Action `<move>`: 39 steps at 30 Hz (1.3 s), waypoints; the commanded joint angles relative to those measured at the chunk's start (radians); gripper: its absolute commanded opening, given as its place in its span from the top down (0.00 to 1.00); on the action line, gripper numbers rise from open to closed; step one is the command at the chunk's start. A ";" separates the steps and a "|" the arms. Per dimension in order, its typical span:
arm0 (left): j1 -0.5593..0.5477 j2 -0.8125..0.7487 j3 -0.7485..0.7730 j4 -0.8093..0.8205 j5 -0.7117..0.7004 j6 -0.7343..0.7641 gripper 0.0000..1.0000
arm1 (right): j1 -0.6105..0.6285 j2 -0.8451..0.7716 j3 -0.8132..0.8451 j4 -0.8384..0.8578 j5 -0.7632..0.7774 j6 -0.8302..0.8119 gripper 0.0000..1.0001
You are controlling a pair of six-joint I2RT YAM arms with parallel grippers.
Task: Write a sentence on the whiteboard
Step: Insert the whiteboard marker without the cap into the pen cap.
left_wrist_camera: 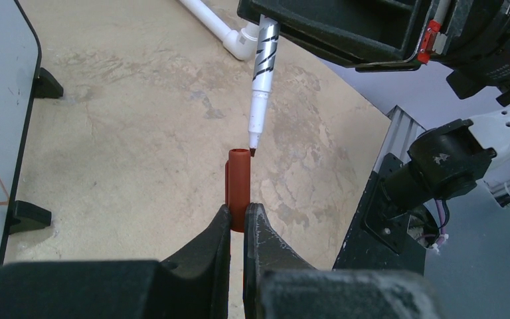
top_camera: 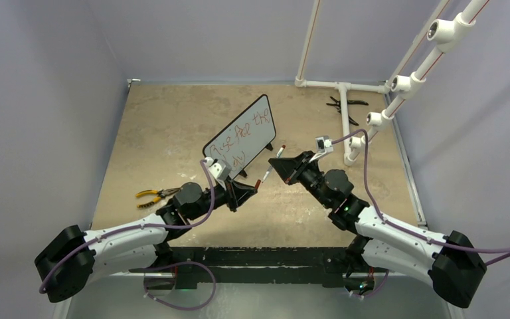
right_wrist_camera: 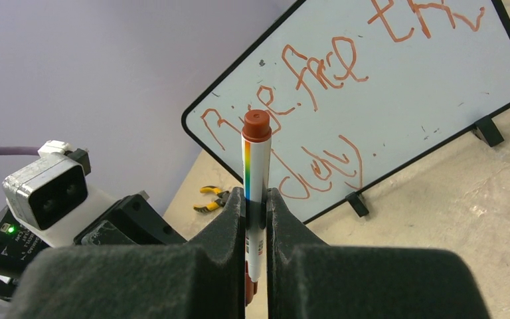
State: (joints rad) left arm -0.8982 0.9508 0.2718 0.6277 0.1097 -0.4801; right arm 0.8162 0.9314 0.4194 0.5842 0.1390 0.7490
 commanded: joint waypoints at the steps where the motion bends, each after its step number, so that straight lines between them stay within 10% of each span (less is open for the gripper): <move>1: -0.002 -0.015 -0.005 0.048 0.032 -0.011 1.00 | 0.000 0.005 0.015 0.029 -0.005 0.013 1.00; 39: -0.002 -0.014 0.006 0.035 0.045 -0.005 1.00 | 0.000 0.024 0.027 0.041 -0.062 0.013 1.00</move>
State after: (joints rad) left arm -0.8982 0.9531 0.2718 0.6262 0.1604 -0.4797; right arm 0.8162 0.9497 0.4194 0.5976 0.1085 0.7635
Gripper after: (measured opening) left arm 0.043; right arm 0.082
